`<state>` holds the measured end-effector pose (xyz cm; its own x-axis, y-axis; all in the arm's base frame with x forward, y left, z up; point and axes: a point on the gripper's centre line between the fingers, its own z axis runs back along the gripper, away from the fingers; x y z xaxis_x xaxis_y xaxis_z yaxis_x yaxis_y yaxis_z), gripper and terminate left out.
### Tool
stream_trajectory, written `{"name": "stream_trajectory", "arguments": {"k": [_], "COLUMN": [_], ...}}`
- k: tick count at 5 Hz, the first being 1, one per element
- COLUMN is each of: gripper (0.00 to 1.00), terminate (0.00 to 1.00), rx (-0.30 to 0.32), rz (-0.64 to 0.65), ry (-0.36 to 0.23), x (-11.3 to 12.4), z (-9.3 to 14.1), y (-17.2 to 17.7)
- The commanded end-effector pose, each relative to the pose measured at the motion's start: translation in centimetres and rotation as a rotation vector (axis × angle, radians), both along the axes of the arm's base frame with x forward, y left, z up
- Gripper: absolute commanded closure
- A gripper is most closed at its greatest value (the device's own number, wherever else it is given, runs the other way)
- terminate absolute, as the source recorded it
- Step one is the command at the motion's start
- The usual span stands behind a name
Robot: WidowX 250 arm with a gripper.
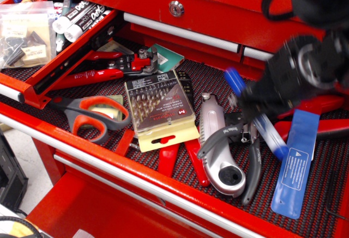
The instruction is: Pick up blue pen and put into drawer
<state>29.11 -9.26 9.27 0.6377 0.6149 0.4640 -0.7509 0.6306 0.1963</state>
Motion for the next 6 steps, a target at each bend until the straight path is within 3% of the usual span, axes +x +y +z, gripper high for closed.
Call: {"name": "stream_trajectory", "arguments": {"k": [1, 2, 3, 4, 5, 6], "gripper": [1.00, 1.00, 1.00, 1.00, 1.00, 0.00], "terminate": [0.00, 0.00, 0.00, 0.00, 0.00, 0.00], "rx": [0.128, 0.170, 0.143, 0.151, 0.145, 0.145], "rz": [0.021, -0.008, -0.059, -0.051, -0.143, -0.143], "ry": [0.039, 0.036, 0.039, -0.020, -0.083, -0.083], "x": [-2.0, -3.3, -3.6, -3.4, -2.7, -2.7], "z": [7.9, 9.7, 10.9, 10.7, 10.2, 10.2], "y": [8.2, 13.1, 18.2, 23.2, 28.1, 28.1]}}
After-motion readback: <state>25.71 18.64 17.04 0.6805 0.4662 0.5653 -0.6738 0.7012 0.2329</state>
